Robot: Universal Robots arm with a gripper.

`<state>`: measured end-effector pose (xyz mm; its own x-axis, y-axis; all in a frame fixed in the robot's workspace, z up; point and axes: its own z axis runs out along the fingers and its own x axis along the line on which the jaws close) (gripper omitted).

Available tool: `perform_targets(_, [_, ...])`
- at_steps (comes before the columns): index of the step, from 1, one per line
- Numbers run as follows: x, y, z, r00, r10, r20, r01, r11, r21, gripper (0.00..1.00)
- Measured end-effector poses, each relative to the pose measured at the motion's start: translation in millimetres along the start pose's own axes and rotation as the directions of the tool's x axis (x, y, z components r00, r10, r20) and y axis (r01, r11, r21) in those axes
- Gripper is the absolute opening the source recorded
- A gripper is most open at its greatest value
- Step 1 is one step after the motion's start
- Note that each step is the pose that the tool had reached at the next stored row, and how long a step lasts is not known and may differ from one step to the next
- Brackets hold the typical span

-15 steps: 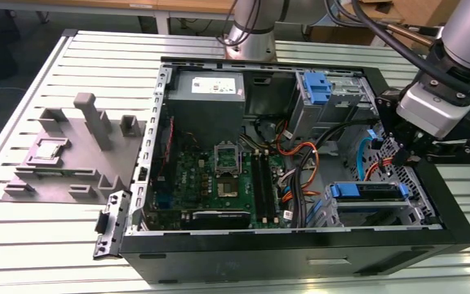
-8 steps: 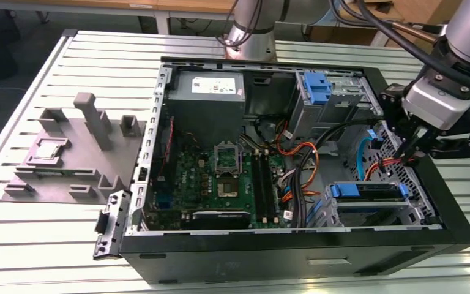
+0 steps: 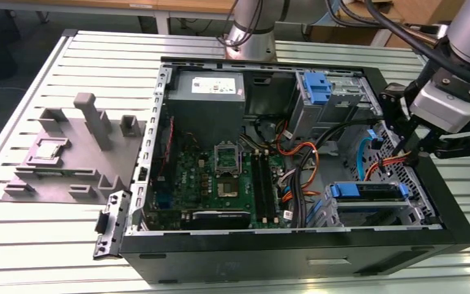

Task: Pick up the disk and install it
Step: 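Insert the first disk wire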

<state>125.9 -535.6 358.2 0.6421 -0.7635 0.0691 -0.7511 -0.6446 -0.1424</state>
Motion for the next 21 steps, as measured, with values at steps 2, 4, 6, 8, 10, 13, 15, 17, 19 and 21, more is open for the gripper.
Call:
perform_targets(2, [-0.1, 0.0, 0.4, 0.9996, -0.027, 0.0035, 0.027, 0.9996, 0.0017, 0.25])
perform_targets(4, [0.0, 0.0, 0.5, 0.9986, -0.053, 0.0057, 0.053, 0.9986, 0.0048, 0.25])
perform_targets(6, [0.0, 0.0, 0.6, 0.9975, -0.07, 0.0054, 0.07, 0.9975, 0.0093, 0.25])
perform_targets(8, [-0.1, 0.0, 0.6, 0.9973, -0.074, 0.0052, 0.074, 0.9972, 0.0102, 0.25])
perform_targets(10, [0.0, 0.1, 0.6, 0.9972, -0.075, 0.0053, 0.075, 0.9971, 0.0104, 0.25])
perform_targets(13, [-0.1, 0.1, 0.5, 0.9972, -0.075, 0.0053, 0.075, 0.9971, 0.0104, 0.25])
perform_targets(15, [0.0, 0.1, 0.5, 0.9972, -0.075, 0.0053, 0.075, 0.9971, 0.0104, 0.25])
perform_targets(17, [0.0, 0.0, 0.5, 0.9971, -0.075, 0.0053, 0.075, 0.9971, 0.0104, 0.25])
perform_targets(19, [0.2, -0.2, 0.7, 0.9971, -0.076, 0.0055, 0.075, 0.9971, 0.0105, 0.25])
perform_targets(21, [0.5, -0.5, 0.7, 0.9971, -0.076, 0.0041, 0.076, 0.9971, 0.0117, 0.25])
